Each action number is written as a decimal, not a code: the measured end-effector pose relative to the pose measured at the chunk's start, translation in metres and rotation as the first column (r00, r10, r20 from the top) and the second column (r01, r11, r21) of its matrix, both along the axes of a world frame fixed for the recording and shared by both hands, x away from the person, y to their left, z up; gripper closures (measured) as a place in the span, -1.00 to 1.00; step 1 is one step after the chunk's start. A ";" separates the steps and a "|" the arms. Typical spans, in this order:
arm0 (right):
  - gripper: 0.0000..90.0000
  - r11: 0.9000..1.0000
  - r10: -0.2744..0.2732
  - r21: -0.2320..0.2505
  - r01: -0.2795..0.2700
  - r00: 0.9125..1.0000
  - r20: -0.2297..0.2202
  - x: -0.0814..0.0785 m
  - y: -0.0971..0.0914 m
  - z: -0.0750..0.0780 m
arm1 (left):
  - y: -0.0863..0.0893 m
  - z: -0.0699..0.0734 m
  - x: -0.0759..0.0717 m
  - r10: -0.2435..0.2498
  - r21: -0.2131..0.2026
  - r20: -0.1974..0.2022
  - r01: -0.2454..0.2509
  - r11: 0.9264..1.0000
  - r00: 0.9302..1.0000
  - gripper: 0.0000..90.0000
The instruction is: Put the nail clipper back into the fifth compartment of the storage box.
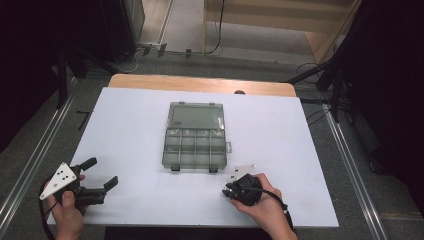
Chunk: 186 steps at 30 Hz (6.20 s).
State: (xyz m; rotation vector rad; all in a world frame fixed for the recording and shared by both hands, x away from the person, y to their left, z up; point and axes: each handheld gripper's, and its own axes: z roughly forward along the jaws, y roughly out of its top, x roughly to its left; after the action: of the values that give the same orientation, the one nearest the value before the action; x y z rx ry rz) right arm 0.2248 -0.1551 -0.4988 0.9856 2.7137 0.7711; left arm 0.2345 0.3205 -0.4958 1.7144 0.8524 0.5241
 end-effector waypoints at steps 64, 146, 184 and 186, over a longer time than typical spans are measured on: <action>0.77 0.943 -0.104 0.330 0.049 0.983 0.150 -0.004 -0.002 0.030 | 0.001 0.000 -0.001 0.006 -0.004 0.005 -0.006 1.000 1.000 -1.00; 0.77 0.859 -0.166 0.511 0.004 0.948 0.272 0.072 0.130 0.034 | 0.003 0.000 -0.001 -0.001 -0.025 0.005 0.001 1.000 1.000 -1.00; -0.78 0.837 -0.189 0.545 0.047 0.960 0.207 0.067 0.096 0.027 | 0.002 0.000 -0.001 0.000 -0.021 0.002 0.000 1.000 1.000 -1.00; -0.96 0.832 -0.188 0.553 0.043 0.960 0.208 0.064 0.092 0.027 | 0.002 0.000 0.000 0.001 -0.021 0.002 -0.001 1.000 1.000 -1.00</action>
State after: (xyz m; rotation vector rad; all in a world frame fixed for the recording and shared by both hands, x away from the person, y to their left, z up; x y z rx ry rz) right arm 0.2892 -0.0630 -0.4713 1.0460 2.2213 1.5801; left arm 0.2340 0.3225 -0.4960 1.6942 0.8544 0.5158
